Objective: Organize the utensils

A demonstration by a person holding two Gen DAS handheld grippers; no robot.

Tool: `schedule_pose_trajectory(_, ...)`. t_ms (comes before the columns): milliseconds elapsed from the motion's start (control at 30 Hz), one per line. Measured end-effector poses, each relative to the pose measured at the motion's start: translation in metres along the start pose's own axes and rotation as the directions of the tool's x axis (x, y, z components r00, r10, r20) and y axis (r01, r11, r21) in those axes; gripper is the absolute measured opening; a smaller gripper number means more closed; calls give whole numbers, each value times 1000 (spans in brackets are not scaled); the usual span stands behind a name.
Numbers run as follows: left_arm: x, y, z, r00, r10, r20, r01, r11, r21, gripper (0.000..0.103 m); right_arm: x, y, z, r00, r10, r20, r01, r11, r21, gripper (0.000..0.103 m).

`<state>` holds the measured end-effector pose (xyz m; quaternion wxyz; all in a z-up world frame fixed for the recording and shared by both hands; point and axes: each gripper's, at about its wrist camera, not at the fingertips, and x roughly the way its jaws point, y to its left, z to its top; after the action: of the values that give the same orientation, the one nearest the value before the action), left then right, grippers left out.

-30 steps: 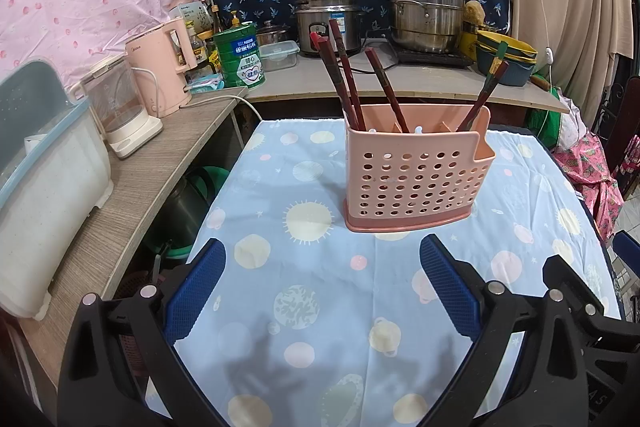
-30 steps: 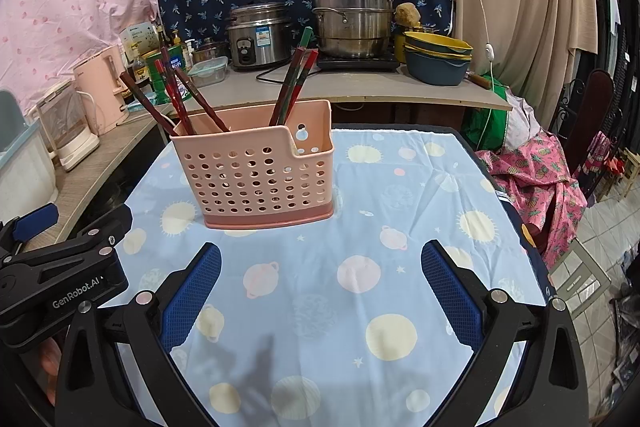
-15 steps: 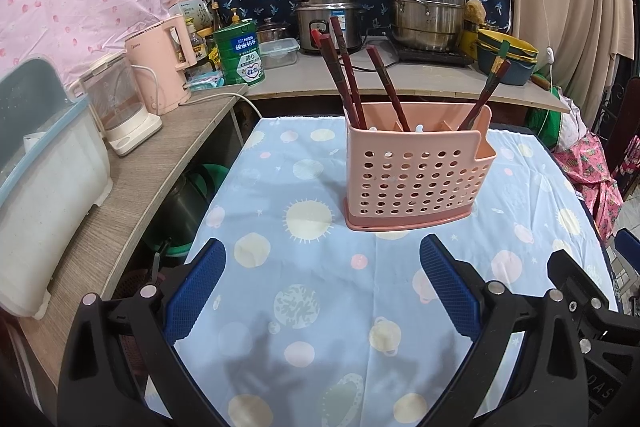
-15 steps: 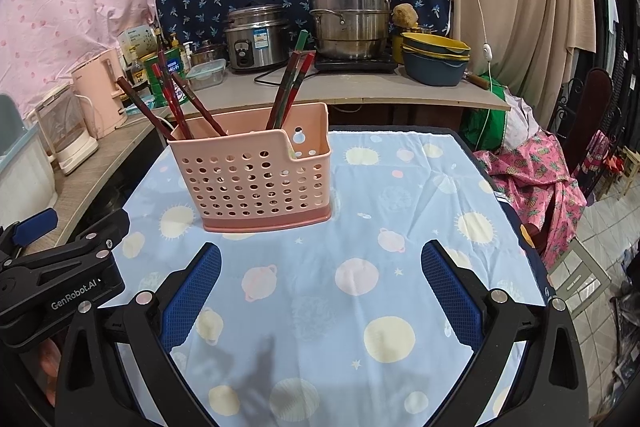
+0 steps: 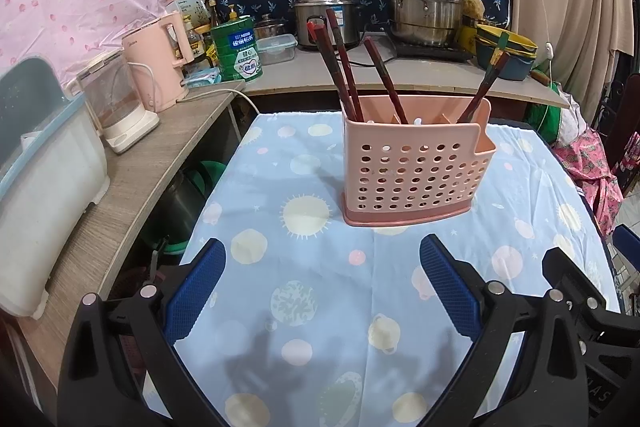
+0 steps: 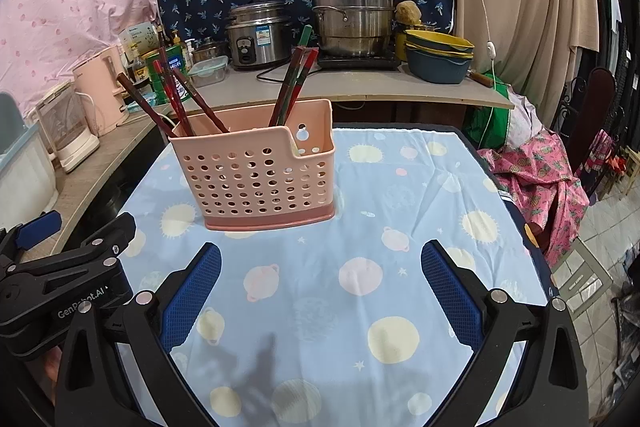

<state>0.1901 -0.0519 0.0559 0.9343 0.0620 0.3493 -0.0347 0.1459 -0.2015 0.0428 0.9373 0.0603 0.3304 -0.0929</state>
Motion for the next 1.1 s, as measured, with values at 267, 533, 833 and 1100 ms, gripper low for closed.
schedule_pose_trajectory(267,4,5,1,1000,4,-9,-4,1000,-10,93,2,-4,-2,1000,-6,-7,6,1000,8,97)
schedule_pose_trajectory(533,18,9,3,999,-8,-47,7,1000,-28,93,10,-13,3,1000,-21,-11,21,1000,18,97)
schedule_pose_trajectory(833,26,5,5,999,6,-41,-7,1000,-23,93,22,-16,5,1000,-20,-23,21,1000,22,97)
schedule_pose_trajectory(1100,30,2,8,999,2,-35,-2,1000,-5,93,30,-16,6,999,-20,-31,20,999,24,97)
